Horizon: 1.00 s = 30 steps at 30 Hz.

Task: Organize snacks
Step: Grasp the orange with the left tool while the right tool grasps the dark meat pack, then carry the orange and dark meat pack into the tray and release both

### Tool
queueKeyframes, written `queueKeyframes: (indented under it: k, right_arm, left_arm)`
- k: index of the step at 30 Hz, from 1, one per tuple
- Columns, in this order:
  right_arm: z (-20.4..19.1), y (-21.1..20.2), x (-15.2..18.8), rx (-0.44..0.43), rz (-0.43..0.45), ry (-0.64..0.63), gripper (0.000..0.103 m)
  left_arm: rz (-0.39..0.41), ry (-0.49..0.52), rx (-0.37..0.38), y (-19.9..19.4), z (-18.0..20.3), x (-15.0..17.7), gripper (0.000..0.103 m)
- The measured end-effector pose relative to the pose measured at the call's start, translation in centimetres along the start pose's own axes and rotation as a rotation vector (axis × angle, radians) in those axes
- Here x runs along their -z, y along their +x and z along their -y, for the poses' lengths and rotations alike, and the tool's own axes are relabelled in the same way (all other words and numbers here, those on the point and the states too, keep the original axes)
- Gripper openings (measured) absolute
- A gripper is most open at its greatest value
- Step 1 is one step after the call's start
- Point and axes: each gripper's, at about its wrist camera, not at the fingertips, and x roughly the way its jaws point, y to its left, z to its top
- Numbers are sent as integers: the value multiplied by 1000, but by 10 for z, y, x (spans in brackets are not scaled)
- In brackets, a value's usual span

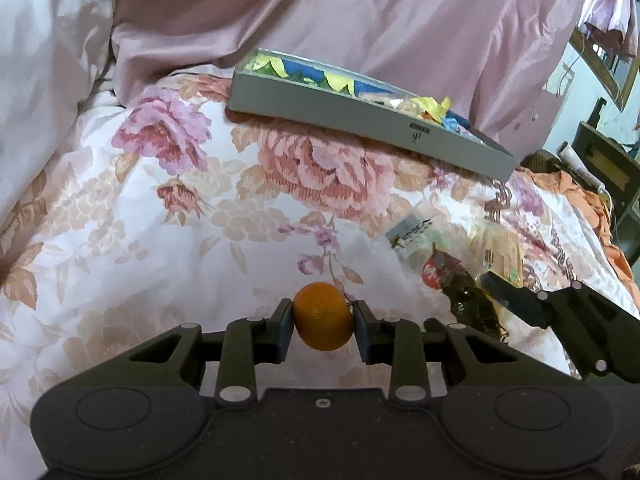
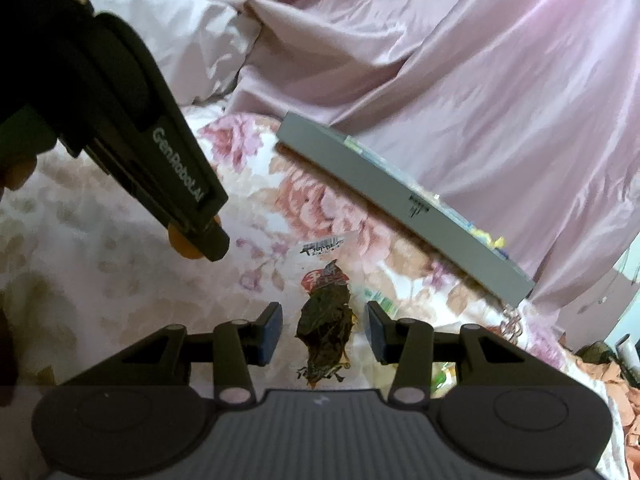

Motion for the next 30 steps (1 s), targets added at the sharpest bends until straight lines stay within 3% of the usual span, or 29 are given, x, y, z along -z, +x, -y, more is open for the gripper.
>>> queueKeyframes:
  k: [12,22,30]
  right_arm:
    - [32,-5,-20,80,106,37,49]
    - [108,14,-30,151,196,14,49]
    - [155,47,-26,200,221,130,49]
  left_arm:
    - [74,6,12,-2,14,-41,34]
    - [170,2,-16,14,43,-107,34]
    - [196,12,34,55,89,-167,34]
